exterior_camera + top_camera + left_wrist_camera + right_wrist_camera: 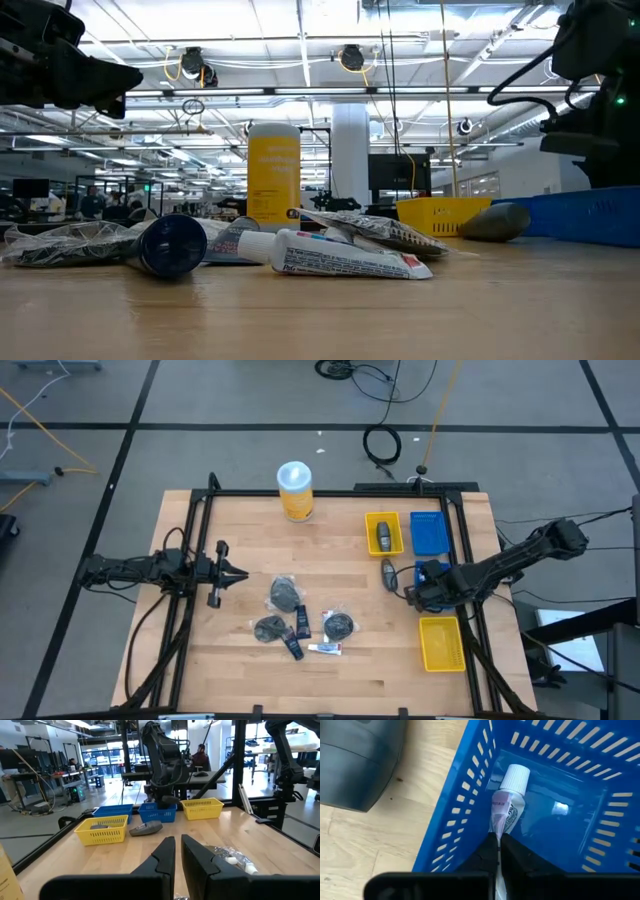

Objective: Pick & Place Travel size toiletries
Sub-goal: Put the top right white toothpaste into the bottom blue basket, then put the right black hairbrush into the top blue basket

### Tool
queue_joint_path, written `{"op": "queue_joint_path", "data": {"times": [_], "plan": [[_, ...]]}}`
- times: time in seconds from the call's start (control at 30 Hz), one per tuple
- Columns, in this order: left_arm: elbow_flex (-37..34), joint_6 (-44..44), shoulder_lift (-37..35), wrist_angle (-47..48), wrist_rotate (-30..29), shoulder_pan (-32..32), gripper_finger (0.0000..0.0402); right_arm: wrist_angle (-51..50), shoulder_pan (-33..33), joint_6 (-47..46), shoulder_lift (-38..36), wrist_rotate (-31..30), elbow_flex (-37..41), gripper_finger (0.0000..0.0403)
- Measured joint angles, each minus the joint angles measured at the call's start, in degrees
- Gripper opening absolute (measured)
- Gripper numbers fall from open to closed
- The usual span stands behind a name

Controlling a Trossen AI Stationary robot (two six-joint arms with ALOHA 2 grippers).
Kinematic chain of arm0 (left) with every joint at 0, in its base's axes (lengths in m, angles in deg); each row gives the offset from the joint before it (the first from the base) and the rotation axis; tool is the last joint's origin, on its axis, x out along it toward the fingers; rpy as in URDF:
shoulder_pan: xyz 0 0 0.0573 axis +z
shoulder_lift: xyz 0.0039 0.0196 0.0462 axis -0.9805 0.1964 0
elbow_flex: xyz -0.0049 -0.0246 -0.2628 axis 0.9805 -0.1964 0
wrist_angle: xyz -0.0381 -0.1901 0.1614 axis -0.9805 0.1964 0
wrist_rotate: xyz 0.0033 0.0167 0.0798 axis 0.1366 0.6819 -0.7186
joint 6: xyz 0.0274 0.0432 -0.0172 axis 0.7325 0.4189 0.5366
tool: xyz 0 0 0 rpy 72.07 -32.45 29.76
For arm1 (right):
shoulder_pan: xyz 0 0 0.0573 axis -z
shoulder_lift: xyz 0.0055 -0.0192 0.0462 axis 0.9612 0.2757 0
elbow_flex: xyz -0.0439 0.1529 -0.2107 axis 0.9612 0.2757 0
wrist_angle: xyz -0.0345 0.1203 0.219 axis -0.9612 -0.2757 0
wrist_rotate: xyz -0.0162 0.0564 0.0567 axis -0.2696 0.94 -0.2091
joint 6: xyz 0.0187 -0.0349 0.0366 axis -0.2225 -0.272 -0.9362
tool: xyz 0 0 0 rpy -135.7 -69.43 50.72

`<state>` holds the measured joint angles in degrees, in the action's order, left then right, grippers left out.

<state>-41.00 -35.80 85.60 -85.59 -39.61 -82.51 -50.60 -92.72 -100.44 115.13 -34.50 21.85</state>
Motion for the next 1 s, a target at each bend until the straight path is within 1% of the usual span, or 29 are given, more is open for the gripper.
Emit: {"op": "queue_joint_path", "data": {"times": [0.17, 0.27, 0.37, 0.5, 0.6, 0.67, 0.73, 0.83, 1.0], "plan": [[0.0, 0.0, 0.0, 0.0, 0.0, 0.0, 0.0033, 0.18, 0.01, 0.39, -0.01, 0.01, 0.0, 0.0007], [0.0, 0.0, 0.0, 0.0, 0.0, 0.0, 0.0033, 0.26, 0.01, 0.39, -0.01, -0.03, 0.0, 0.0022], [0.0, 0.0, 0.0, 0.0, 0.0, 0.0, 0.0033, 0.18, 0.01, 0.92, -0.01, -0.33, 0.0, 0.0054], [0.0, 0.0, 0.0, 0.0, 0.0, 0.01, 0.0033, 0.07, 0.01, 2.88, -0.57, -0.23, 0.0, 0.0109], [0.0, 0.0, 0.0, 0.0, 0.0, 0.02, 0.0033, -0.17, 0.01, 3.71, -2.58, -0.05, 0.0, 0.0143], [0.0, 0.0, 0.0, 0.0, 0.0, 0.0, 0.0033, -0.19, 0.01, 3.72, -4.79, -0.11, -0.02, 0.0157], [0.0, -0.02, 0.0, -0.02, 0.0, 0.01, 0.0033, -0.2, 0.01, 3.85, -7.11, -0.68, -0.02, 0.0162], [-0.02, -0.01, 0.0, 0.0, 0.0, 0.0, 0.0033, -0.13, 0.03, 5.36, -10.51, -3.18, -0.04, 0.0161], [-0.02, -0.01, 0.0, 0.0, 0.0, 0.01, 0.0033, 1.23, 0.05, 10.74, -15.98, -8.69, -0.09, 0.0151]]}}
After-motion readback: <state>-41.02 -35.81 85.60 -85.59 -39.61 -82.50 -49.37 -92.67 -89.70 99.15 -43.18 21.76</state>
